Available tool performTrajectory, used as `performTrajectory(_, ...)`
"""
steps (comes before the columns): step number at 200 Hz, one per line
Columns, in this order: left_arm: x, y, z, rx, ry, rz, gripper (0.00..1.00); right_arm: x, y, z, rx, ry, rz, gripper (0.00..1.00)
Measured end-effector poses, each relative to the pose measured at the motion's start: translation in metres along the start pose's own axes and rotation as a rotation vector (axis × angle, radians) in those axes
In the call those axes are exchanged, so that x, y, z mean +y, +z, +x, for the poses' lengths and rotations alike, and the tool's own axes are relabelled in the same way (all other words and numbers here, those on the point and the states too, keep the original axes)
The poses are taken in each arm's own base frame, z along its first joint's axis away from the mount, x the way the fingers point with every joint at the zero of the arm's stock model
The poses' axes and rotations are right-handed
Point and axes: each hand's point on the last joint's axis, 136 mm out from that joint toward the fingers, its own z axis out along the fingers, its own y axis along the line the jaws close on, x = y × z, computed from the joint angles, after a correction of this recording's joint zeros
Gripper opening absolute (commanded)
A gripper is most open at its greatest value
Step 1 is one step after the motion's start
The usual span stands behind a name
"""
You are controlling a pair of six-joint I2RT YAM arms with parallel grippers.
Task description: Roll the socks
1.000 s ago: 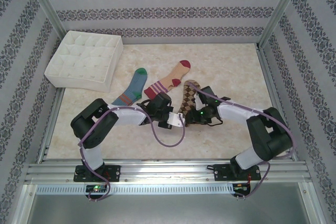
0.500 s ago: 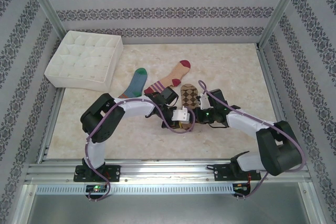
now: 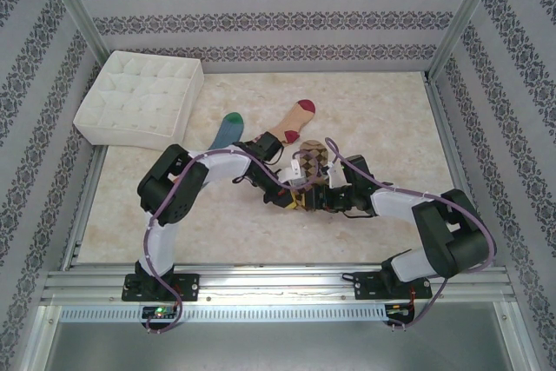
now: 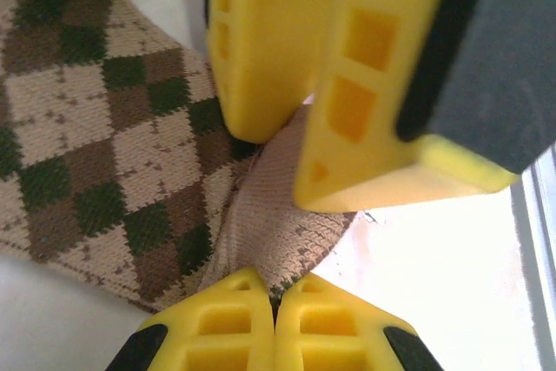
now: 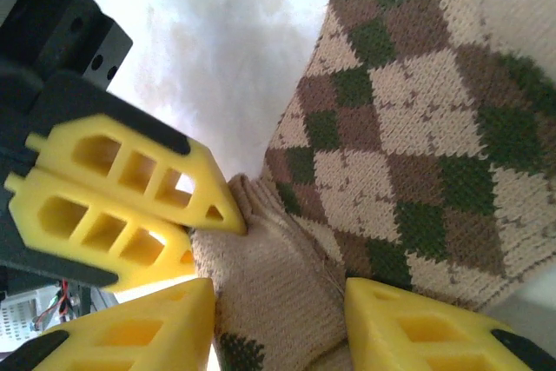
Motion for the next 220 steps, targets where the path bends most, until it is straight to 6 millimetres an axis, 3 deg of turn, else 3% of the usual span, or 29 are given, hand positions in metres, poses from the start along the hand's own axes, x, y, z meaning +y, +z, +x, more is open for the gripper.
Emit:
performTrajectory(52,0.008,0.002,-0.002,0.029,-0.139,0.040,0.00,0.000,0.007,0.008,0.026,-0.039,0.016,0.41)
performTrajectory(95,0.009,0.002,-0.001,0.032,-0.192,0.055,0.00,-0.004,0.010,0.008,0.027,-0.062,0.083,0.11)
performTrajectory(114,0.008,0.002,0.001,0.022,-0.185,0.056,0.10,-0.007,0.008,0.004,0.027,-0.047,0.113,0.06)
performTrajectory(161,-0.007,-0.011,0.006,-0.087,-0.058,-0.021,0.28,-0.019,0.005,0.002,0.044,0.078,0.154,0.03)
performTrajectory(220,-0.015,-0.025,0.004,-0.191,0.225,-0.266,0.27,-0.024,0.005,-0.007,0.067,0.168,0.171,0.04)
